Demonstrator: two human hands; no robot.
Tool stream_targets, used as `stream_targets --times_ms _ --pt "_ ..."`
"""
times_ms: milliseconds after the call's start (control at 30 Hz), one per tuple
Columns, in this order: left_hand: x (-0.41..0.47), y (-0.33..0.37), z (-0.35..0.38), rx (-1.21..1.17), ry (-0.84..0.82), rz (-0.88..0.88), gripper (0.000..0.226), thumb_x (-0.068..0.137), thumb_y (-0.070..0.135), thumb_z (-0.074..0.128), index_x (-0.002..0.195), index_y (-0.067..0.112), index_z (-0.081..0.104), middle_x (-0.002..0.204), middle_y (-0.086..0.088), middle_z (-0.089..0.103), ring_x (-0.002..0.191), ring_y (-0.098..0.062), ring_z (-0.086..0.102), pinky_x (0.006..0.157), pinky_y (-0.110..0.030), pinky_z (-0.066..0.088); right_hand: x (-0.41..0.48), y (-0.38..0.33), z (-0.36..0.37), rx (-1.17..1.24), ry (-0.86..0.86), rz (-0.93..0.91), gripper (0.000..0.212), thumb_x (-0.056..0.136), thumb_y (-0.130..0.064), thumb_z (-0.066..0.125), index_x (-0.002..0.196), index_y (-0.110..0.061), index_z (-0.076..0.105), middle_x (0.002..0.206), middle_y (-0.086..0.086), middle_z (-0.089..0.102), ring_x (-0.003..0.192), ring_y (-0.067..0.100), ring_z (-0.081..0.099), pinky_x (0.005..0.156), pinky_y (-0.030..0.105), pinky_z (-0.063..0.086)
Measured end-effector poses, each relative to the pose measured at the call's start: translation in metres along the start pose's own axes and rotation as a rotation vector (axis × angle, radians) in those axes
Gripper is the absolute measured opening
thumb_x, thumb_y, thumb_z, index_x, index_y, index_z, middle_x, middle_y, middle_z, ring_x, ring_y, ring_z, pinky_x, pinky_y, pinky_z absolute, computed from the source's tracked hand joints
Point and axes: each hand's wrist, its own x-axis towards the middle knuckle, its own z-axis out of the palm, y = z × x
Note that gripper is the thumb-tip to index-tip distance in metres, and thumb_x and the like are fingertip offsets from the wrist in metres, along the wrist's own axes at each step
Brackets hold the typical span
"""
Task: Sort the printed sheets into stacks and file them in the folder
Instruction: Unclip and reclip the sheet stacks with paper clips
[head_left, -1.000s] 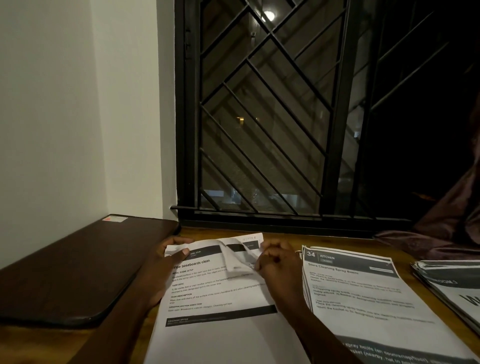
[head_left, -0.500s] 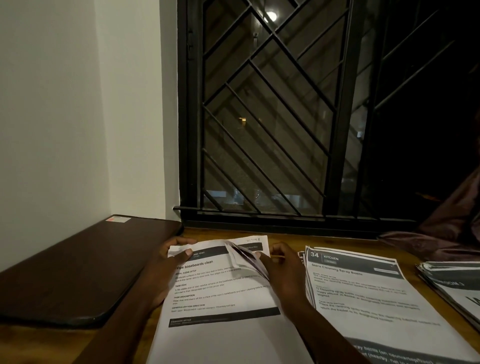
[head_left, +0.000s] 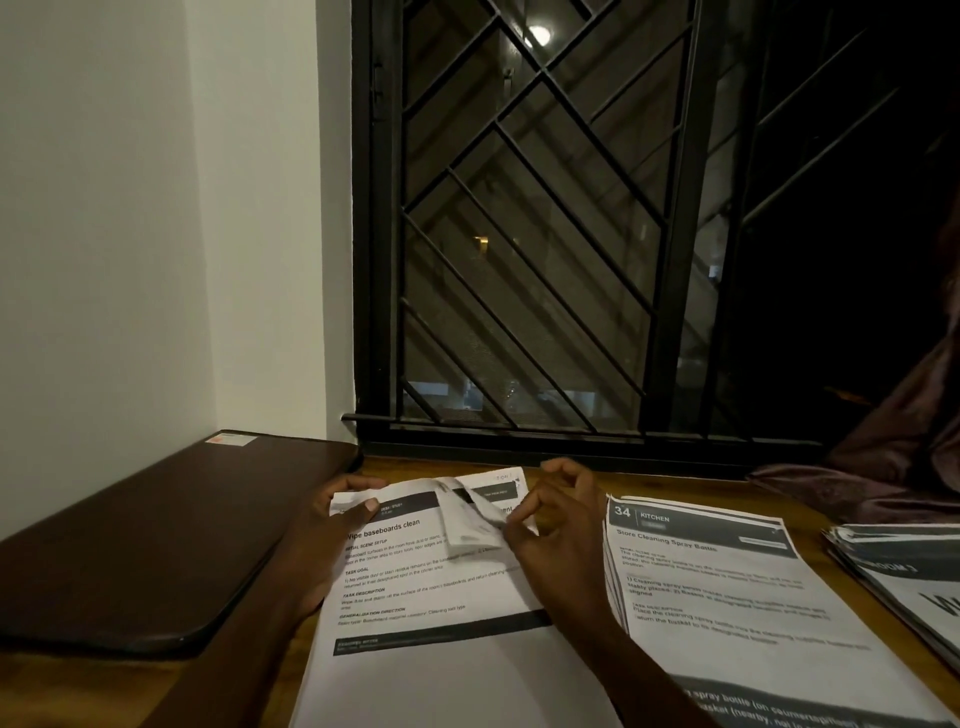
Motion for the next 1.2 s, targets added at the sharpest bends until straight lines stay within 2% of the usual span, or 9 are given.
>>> stream_targets --times_ms 133,300,433,567,667,833,967,1100,1200 --pt "-0.002 0.002 0.001 -0.005 0.008 -0.015 0.016 0.092 0.0 0.054 0.099 0.013 0.058 0.109 -0.024 0.061 0.084 -0.034 0.065 0.054 -0.032 0.059 -0.006 -0.008 0.003 0.153 -0.043 0.061 0.025 0.067 -0.054 0.055 0.077 -0.03 0.052 0.113 -0.006 0.053 0.109 0.014 0.051 0.091 0.034 0.049" --pt "-0.003 0.005 0.0 -0.02 -0.009 -0.025 0.014 0.092 0.0 0.053 0.097 0.011 0.059 0.11 -0.028 0.062 0.081 -0.034 0.067 0.055 -0.034 0.06 0.004 -0.013 -0.005 0.154 -0.017 0.223 0.073 0.074 -0.045 0.076 0.131 -0.028 0.034 0.121 -0.018 0.035 0.106 -0.001 0.04 0.068 0.004 0.032" --pt "-0.007 0.014 0.0 -0.04 -0.038 -0.069 0.016 0.091 0.0 0.053 0.1 0.012 0.059 0.104 -0.026 0.064 0.074 -0.032 0.069 0.053 -0.035 0.059 0.008 0.001 -0.005 0.409 -0.221 0.484 0.033 0.087 -0.031 0.066 0.114 -0.025 0.049 0.105 -0.009 0.067 0.085 0.005 0.065 0.068 0.019 0.052" --pt "-0.009 0.028 -0.002 -0.139 -0.025 -0.02 0.043 0.085 0.001 0.06 0.124 0.017 0.056 0.118 -0.023 0.062 0.089 -0.039 0.068 0.067 -0.049 0.06 0.017 0.01 -0.02 0.628 -0.608 0.699 0.033 0.091 -0.035 0.061 0.109 -0.009 0.068 0.102 0.011 0.073 0.094 0.028 0.071 0.089 0.044 0.054" --pt "-0.014 0.042 -0.003 -0.23 0.012 -0.008 0.049 0.086 0.004 0.061 0.131 0.02 0.052 0.118 -0.017 0.064 0.092 -0.032 0.07 0.066 -0.042 0.062 0.022 0.001 -0.023 0.557 -0.545 0.641 0.025 0.095 -0.032 0.054 0.097 -0.011 0.069 0.096 0.009 0.074 0.08 0.017 0.072 0.071 0.026 0.056" --pt "-0.044 0.062 0.002 -0.041 -0.198 -0.179 0.041 0.084 0.011 0.064 0.124 0.007 0.059 0.119 -0.018 0.067 0.107 -0.034 0.066 0.085 -0.047 0.056 0.033 -0.022 -0.025 0.666 -0.339 0.507 0.019 0.092 -0.031 0.058 0.101 -0.018 0.068 0.101 0.005 0.074 0.093 0.021 0.07 0.089 0.041 0.054" --pt "-0.058 0.092 0.018 -0.026 -0.068 0.064 0.036 0.09 0.008 0.062 0.125 0.002 0.056 0.122 -0.025 0.063 0.109 -0.042 0.063 0.096 -0.058 0.048 0.036 -0.062 -0.03 0.725 -0.401 0.328 0.019 0.085 -0.011 0.067 0.098 -0.025 0.065 0.099 -0.006 0.071 0.087 0.008 0.069 0.073 0.02 0.056" --pt "-0.077 0.135 0.041 0.049 0.08 0.35 0.016 0.092 0.009 0.06 0.107 0.006 0.064 0.094 -0.009 0.075 0.083 -0.023 0.073 0.072 -0.037 0.06 0.054 -0.102 -0.047 0.663 -0.255 0.156 0.018 0.088 -0.013 0.064 0.105 -0.019 0.063 0.093 -0.008 0.068 0.084 0.005 0.066 0.065 0.015 0.054" --pt "-0.091 0.155 0.056 0.156 0.103 0.518 0.011 0.092 0.012 0.06 0.102 0.014 0.061 0.081 0.007 0.069 0.062 0.001 0.069 0.049 -0.012 0.05 0.061 -0.126 -0.057 0.595 -0.241 0.039 0.015 0.09 -0.022 0.062 0.104 -0.027 0.059 0.1 -0.002 0.067 0.094 0.016 0.065 0.077 0.032 0.057"
